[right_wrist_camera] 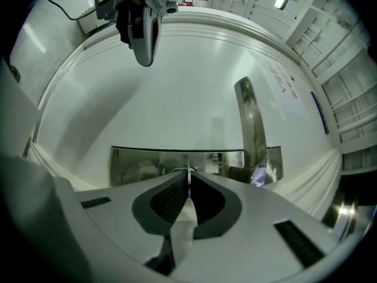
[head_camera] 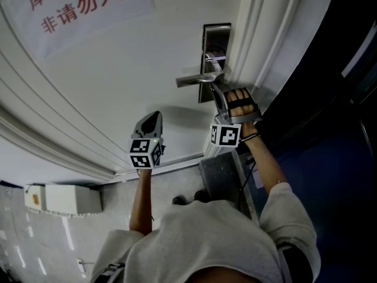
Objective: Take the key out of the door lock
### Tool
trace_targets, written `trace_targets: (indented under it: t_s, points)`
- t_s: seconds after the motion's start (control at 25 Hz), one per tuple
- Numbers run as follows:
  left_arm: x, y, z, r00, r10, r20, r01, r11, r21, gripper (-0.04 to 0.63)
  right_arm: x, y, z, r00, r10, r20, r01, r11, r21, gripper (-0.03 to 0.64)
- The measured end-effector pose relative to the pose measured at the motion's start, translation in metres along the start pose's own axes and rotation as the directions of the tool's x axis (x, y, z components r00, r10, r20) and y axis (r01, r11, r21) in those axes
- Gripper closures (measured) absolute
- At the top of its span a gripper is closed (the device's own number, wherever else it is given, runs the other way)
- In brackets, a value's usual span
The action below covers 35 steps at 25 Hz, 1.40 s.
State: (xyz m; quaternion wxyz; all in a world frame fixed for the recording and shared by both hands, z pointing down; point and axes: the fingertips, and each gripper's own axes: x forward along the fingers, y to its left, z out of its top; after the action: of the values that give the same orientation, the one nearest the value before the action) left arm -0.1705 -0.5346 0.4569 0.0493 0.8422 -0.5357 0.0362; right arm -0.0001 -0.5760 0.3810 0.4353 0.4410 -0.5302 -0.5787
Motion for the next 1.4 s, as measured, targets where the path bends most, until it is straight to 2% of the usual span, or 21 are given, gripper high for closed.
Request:
trace_targets:
  t_s: [0.64, 0.8, 0.92, 1.0, 1.12, 1.2, 1.36, 1.4]
  points:
    - [0.011, -0.019, -0.002, 0.999, -0.04, -0.011, 0.04, 0.999, 0.003, 0.577, -0.032, 0.0, -0.002, 1.0, 0.007, 0.013, -0.007, 0.999, 0.034, 0.588]
    - [0.01, -0.022, -0.001, 0.999, -0.042, -0.011, 0.042, 0.999, 0.008, 0.577, -0.041, -0.004, -0.002, 1.0, -0.003, 0.03, 0.0, 0.994, 0.107, 0.588]
    - [0.009, -0.023, -0.002, 0.999, -0.04, -0.013, 0.041, 0.999, 0.007, 0.577, -0.047, -0.01, -0.004, 0.999, -0.013, 0.052, 0.0, 0.967, 0.253, 0.588]
    - [0.007, -0.023, -0.003, 0.999, -0.037, -0.015, 0.037, 0.999, 0.004, 0.577, -0.05, -0.016, -0.007, 0.997, -0.008, 0.071, -0.022, 0.909, 0.417, 0.588]
    - [0.005, -0.022, -0.002, 0.999, -0.032, -0.014, 0.032, 0.999, 0.009, 0.577, -0.053, -0.021, -0.01, 0.995, 0.006, 0.099, -0.068, 0.767, 0.638, 0.588]
    - [0.004, -0.022, -0.001, 1.0, -0.028, -0.012, 0.028, 1.0, 0.013, 0.577, -0.053, -0.021, -0.01, 0.991, 0.016, 0.131, -0.111, 0.641, 0.759, 0.588]
    - [0.0, -0.021, 0.001, 1.0, -0.019, -0.007, 0.019, 1.0, 0.014, 0.577, -0.057, -0.017, -0.013, 0.981, -0.004, 0.193, -0.181, 0.323, 0.929, 0.588]
    - [-0.001, -0.021, 0.001, 1.0, -0.017, -0.006, 0.017, 1.0, 0.015, 0.577, -0.058, -0.015, -0.014, 0.979, -0.007, 0.202, -0.194, 0.262, 0.945, 0.588]
